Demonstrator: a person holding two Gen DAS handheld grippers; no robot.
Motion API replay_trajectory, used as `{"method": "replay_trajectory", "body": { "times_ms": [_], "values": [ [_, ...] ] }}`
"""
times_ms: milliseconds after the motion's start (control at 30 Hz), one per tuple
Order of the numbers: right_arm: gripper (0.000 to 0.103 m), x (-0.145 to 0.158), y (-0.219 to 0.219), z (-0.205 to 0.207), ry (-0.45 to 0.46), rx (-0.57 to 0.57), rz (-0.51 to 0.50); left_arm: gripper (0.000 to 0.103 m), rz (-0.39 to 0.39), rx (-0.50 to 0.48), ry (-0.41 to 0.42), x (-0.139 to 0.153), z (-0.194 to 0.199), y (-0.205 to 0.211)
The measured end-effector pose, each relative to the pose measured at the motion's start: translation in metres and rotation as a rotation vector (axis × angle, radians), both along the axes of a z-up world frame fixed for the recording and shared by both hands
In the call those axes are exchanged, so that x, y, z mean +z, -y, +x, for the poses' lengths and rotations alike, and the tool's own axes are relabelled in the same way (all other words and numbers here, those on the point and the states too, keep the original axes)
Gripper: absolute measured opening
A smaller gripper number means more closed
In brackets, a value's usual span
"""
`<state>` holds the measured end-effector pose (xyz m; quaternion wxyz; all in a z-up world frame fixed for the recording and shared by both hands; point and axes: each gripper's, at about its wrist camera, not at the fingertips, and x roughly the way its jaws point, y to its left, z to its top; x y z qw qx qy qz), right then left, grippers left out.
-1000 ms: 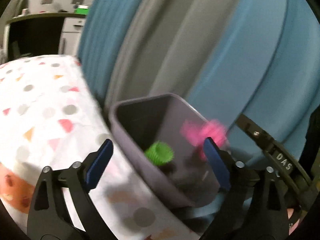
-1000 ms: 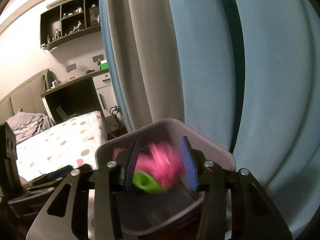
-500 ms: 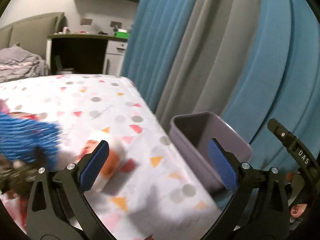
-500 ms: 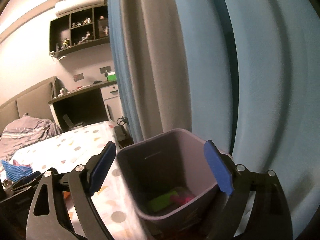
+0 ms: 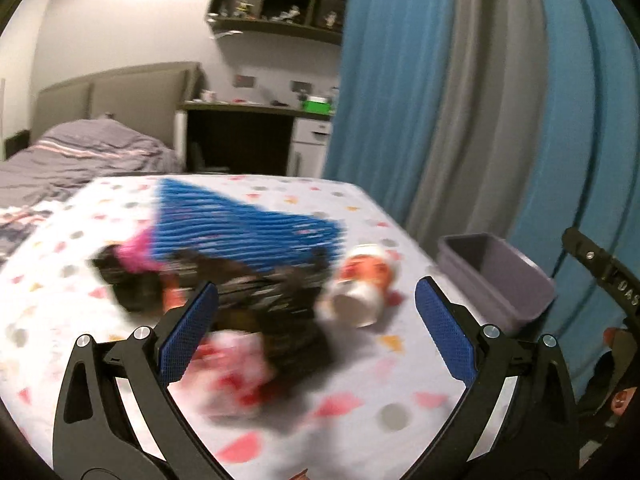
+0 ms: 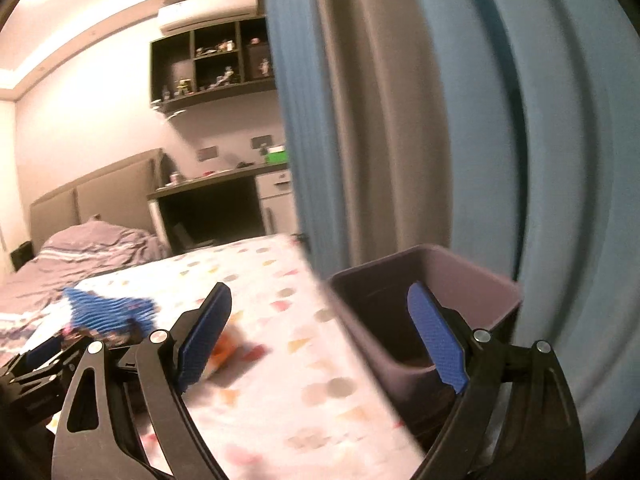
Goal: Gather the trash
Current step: 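Move both tools back from the bin toward the trash pile, then grasp the black plastic bag with the right tool while the left tool grasps the red-white bag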
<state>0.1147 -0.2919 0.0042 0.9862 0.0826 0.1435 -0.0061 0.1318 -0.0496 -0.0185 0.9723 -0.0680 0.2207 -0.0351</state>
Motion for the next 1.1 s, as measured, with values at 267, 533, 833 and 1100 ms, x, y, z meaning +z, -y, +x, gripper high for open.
{"method": "replay_trajectory", "body": {
  "times_ms": [267,533,833,1100],
  "values": [
    [0.087,-0.009,-0.064,-0.01,-0.026,0.13,-0.028,0.097,-0.037,0.116,-0.004,-0.013,-0.034,-0.065],
    [0.087,-0.026,-0.126,-0.002,-0.08,0.28,-0.072,0.097,-0.046,0.244,0.006,-0.014,-0.056,-0.117],
    [0.08,-0.052,-0.17,0.039,-0.205,0.389,-0.075,0.097,-0.072,0.3,-0.003,-0.019,-0.06,-0.147],
    [0.067,-0.072,-0.187,0.062,-0.315,0.458,-0.068,0.097,-0.076,0.277,-0.017,-0.026,-0.057,-0.151]
  ]
}}
